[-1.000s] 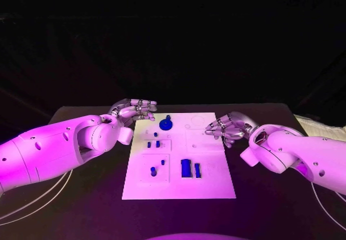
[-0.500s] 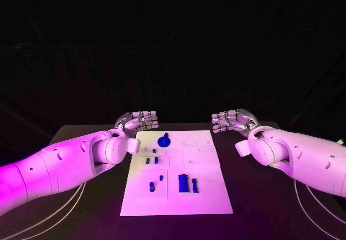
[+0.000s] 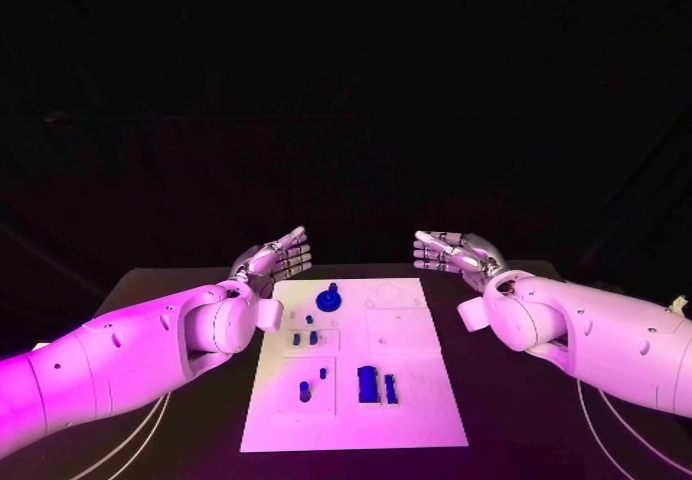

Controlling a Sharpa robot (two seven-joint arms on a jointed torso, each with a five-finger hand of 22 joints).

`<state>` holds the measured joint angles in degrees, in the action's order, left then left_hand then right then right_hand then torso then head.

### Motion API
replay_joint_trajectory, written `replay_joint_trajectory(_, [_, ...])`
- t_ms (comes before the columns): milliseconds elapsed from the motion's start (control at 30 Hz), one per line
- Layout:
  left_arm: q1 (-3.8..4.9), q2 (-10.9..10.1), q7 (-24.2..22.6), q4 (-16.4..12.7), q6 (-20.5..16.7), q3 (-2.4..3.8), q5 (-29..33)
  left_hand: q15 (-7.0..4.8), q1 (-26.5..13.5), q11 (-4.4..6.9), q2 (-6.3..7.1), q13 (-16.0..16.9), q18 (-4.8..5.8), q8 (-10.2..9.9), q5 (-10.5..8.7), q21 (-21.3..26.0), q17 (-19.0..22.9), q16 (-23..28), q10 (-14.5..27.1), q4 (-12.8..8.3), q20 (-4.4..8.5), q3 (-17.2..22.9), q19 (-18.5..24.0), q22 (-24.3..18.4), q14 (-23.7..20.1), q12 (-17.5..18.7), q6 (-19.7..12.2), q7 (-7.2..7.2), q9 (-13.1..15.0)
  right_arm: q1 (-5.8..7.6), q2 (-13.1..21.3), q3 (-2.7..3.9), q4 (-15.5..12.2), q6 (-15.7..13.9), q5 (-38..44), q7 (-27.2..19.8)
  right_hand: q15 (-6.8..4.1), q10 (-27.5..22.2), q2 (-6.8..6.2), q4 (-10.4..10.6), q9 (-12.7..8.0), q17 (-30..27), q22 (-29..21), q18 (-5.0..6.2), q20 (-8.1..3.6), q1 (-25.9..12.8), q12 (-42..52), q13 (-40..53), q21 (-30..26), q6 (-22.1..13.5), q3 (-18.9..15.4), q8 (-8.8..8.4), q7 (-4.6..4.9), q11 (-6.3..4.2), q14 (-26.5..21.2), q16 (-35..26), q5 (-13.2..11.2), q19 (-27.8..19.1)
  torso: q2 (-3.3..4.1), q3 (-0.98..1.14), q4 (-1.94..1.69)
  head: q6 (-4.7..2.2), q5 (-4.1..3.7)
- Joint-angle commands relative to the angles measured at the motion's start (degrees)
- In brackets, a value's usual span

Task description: Assemble the parts on the task board

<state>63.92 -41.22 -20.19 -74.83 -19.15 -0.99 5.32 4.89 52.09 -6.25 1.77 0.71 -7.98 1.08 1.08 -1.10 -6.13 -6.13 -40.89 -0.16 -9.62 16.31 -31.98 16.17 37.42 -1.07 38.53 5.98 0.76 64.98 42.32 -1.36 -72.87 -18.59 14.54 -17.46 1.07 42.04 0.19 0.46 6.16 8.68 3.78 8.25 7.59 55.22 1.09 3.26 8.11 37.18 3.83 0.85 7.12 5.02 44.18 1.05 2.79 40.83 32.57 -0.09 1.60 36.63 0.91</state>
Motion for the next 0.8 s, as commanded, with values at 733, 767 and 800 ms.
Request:
replay_joint_trajectory(733, [-3.76,-3.5,-9.6,-15.1,-25.0,0.99,-5.3,-4.89,-37.5,6.25,-1.77,-0.7,7.98,-1.1,-1.08,1.1,6.1,6.1,29.5,0.2,9.62,-11.8,23.0,-11.7,-27.0,1.1,-27.8,-5.98,-0.8,-4.82,2.4,1.36,-17.1,-25.5,-14.5,-12.3,-1.07,-30.2,-0.19,-0.5,-6.2,-8.7,-3.8,-8.25,-7.59,-39.6,-1.1,-3.3,-8.1,-26.7,-3.8,-0.85,-7.12,-5.02,-31.7,-1.1,-2.8,-29.3,-1.39,0.09,-1.6,-2.25,-0.91])
replay_joint_trajectory(767, [-3.76,-3.5,-9.6,-15.1,-25.0,0.99,-5.3,-4.89,-38.1,6.25,-1.77,-0.7,7.98,-1.1,-1.08,1.1,6.1,6.1,29.9,0.2,9.62,-11.8,23.3,-11.8,-27.4,1.1,-28.2,-5.98,-0.8,-4.82,2.4,1.36,-17.1,-25.5,-14.5,-12.3,-1.07,-30.6,-0.19,-0.5,-6.2,-8.7,-3.8,-8.25,-7.59,-40.2,-1.1,-3.3,-8.1,-27.1,-3.8,-0.85,-7.12,-5.02,-32.2,-1.1,-2.8,-29.7,-1.39,0.09,-1.6,-2.25,-0.91])
replay_joint_trajectory(800, [-3.76,-3.5,-9.6,-15.1,-25.0,0.99,-5.3,-4.89,-38.6,6.25,-1.77,-0.7,7.98,-1.1,-1.08,1.1,6.1,6.1,30.4,0.2,9.62,-12.0,23.7,-12.0,-27.8,1.1,-28.6,-5.98,-0.8,-4.82,2.4,1.36,-17.1,-25.5,-14.5,-12.3,-1.07,-31.1,-0.19,-0.5,-6.2,-8.7,-3.8,-8.25,-7.59,-40.8,-1.1,-3.3,-8.1,-27.5,-3.8,-0.85,-7.12,-5.02,-32.7,-1.1,-2.8,-30.2,-1.39,0.09,-1.6,-2.25,-0.91])
